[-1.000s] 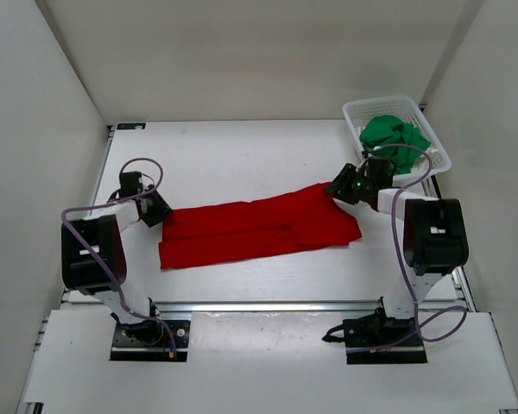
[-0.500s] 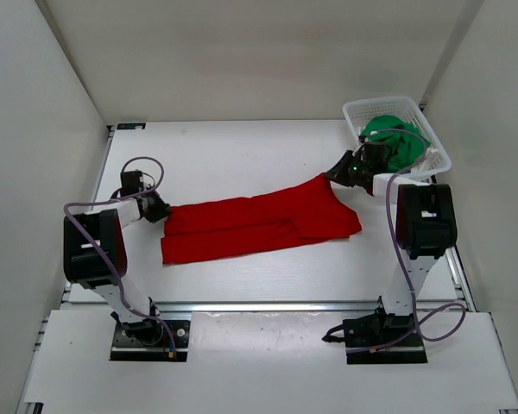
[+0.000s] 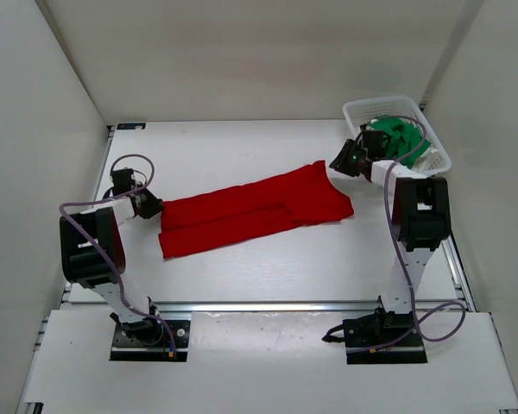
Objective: Fold and stack the t-shirts
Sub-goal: Fold the other side of the tshirt into a rectangle
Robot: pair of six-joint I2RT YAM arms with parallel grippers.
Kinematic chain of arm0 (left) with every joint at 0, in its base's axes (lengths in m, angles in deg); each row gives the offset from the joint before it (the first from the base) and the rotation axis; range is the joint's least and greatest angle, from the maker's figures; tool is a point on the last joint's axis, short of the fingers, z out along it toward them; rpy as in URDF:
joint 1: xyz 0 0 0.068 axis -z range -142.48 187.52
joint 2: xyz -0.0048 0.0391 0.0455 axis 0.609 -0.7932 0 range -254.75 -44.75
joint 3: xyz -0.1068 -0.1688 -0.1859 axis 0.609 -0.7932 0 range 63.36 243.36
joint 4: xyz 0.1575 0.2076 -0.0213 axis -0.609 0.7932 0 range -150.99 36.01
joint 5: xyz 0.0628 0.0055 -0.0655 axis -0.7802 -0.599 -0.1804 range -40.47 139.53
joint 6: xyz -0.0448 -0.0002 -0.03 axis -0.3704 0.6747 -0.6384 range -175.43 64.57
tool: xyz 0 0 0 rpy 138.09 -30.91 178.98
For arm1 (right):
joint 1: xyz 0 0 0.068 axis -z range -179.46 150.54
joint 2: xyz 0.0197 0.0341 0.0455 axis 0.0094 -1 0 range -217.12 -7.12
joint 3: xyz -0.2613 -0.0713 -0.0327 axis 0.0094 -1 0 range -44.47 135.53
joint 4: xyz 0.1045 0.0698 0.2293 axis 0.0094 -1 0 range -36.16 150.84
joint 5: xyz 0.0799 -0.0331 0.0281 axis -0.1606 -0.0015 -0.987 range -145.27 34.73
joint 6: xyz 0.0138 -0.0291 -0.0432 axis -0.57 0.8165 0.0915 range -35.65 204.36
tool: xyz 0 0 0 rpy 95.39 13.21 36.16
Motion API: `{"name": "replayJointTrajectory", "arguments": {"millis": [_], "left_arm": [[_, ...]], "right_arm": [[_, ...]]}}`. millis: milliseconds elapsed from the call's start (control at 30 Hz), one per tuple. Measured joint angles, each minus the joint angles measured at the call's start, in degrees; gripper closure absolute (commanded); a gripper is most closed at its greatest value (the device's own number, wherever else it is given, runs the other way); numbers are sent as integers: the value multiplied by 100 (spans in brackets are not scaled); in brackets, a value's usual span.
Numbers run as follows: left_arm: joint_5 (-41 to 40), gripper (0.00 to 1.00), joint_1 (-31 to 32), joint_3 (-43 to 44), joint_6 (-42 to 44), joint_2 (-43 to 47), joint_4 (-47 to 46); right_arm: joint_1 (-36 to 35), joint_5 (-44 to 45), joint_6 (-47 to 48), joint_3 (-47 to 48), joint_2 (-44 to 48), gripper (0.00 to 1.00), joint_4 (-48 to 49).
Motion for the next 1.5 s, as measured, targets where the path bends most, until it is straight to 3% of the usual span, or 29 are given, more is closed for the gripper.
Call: {"name": "replayJointTrajectory", "arguments": {"millis": [200, 333, 500, 567, 633, 700, 733, 767, 1500], "left_arm": [[-7, 74, -72, 39, -125, 20, -55], [-13, 76, -55, 39, -140, 28, -85], [-26, 67, -20, 39, -138, 26, -90], [-24, 68, -4, 55, -136, -7, -87], [-7, 76, 9, 76, -142, -76, -98], [7, 93, 22, 122, -133, -186, -92], [7, 95, 28, 153, -120, -251, -90], [15, 100, 31, 173, -120, -295, -92], [157, 100, -494, 205, -149, -330, -122]], "right_arm": [[-55, 153, 76, -72, 68, 65, -155], [-136, 61, 136, 116, 7, 65, -332], [-223, -92, 131, 599, -450, 66, -354], [-254, -144, 129, 785, -684, 67, -361], [-273, -188, 111, 1001, -940, 75, -437], [-280, -245, 76, 1200, -1165, 95, -474], [-280, -262, 66, 1259, -1241, 99, -490], [-278, -269, 35, 1281, -1292, 100, -498], [-146, 435, -219, 1019, -1062, 100, -544]]}}
